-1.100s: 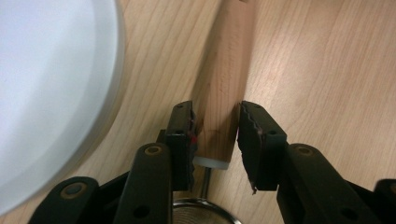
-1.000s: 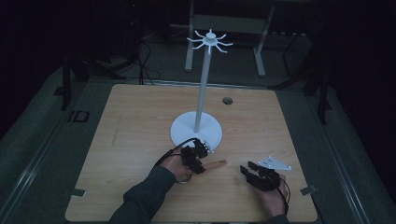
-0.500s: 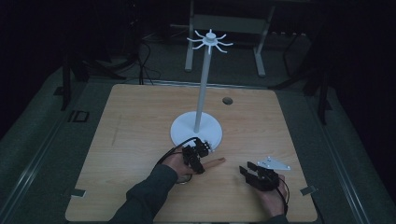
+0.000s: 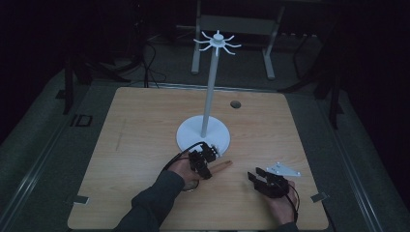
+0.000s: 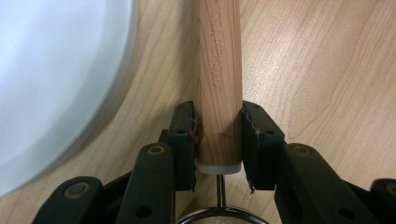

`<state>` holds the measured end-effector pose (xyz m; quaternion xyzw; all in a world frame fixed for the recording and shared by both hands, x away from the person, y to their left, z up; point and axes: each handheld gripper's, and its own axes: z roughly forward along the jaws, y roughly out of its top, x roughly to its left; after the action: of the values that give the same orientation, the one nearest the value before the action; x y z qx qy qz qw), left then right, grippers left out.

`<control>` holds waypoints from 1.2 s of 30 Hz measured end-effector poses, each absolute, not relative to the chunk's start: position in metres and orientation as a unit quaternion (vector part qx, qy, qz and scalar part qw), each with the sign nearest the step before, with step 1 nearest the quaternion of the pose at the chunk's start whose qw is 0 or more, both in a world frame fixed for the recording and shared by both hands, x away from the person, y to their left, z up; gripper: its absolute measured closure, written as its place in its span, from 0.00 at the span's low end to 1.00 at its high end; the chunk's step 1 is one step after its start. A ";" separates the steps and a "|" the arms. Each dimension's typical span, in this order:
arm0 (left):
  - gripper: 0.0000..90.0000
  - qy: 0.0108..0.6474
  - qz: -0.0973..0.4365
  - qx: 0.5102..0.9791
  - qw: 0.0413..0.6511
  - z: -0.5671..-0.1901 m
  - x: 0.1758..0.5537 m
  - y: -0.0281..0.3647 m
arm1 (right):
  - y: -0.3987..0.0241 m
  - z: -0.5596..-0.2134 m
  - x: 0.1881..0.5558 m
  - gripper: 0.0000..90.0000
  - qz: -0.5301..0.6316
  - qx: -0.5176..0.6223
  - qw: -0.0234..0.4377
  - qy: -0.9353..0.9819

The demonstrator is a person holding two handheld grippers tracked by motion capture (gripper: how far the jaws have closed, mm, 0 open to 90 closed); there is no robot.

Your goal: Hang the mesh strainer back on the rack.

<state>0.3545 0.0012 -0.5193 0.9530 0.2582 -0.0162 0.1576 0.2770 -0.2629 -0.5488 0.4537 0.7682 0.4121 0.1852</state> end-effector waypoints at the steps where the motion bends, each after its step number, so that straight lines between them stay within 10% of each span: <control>1: 0.76 0.259 -0.015 0.952 0.160 -0.518 0.354 0.002 | -0.263 -0.549 0.277 0.63 0.412 0.453 0.185 0.768; 36: 0.76 0.316 0.050 0.906 0.275 -0.467 0.348 0.028 | -0.263 -0.550 0.277 0.63 0.418 0.455 0.181 0.765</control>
<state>0.3477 0.0277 -0.4673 0.9065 0.3162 0.0495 0.2754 0.2774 -0.2630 -0.5496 0.4547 0.7655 0.4180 0.1807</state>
